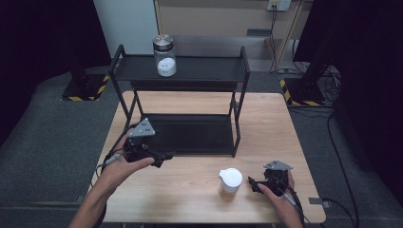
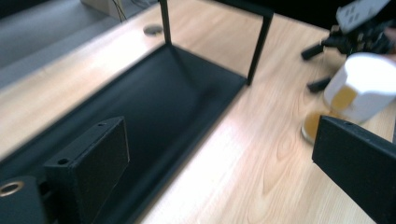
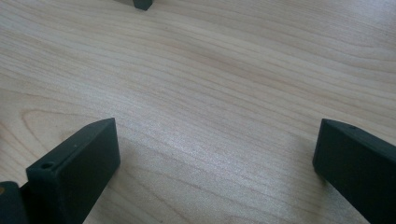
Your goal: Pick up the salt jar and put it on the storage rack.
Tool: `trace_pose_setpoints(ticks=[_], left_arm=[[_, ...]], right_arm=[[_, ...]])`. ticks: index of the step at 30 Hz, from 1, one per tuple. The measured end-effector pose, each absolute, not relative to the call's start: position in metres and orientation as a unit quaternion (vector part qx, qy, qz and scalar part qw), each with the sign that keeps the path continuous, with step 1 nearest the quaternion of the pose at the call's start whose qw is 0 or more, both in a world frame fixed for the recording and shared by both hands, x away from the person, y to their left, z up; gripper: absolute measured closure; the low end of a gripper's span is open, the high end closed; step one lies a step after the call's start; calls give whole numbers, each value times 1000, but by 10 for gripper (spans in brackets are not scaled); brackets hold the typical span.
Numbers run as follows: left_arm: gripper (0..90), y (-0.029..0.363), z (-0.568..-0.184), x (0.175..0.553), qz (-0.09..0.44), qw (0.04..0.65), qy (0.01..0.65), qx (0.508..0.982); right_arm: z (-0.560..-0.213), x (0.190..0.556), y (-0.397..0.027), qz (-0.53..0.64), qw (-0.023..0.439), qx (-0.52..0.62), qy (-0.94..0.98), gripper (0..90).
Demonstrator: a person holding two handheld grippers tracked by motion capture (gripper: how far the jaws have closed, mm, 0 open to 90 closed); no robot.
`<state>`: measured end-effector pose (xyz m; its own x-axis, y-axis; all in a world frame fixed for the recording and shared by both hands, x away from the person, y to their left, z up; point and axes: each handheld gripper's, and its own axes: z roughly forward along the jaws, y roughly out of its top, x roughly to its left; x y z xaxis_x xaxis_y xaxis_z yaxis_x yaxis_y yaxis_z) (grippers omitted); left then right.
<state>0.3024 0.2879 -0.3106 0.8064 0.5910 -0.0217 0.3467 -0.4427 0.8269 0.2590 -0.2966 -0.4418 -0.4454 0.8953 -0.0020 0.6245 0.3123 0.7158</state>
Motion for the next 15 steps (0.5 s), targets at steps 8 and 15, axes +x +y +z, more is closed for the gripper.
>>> trace_pose_setpoints(ticks=[8, 15], left_arm=[[28, 280, -358, 295, 117, 419, 282, 855], [28, 268, -401, 287, 96, 411, 299, 856]], right_arm=[[-442, 259, -297, 330, 205, 485, 784, 15], [-442, 259, -297, 330, 205, 485, 784, 15]])
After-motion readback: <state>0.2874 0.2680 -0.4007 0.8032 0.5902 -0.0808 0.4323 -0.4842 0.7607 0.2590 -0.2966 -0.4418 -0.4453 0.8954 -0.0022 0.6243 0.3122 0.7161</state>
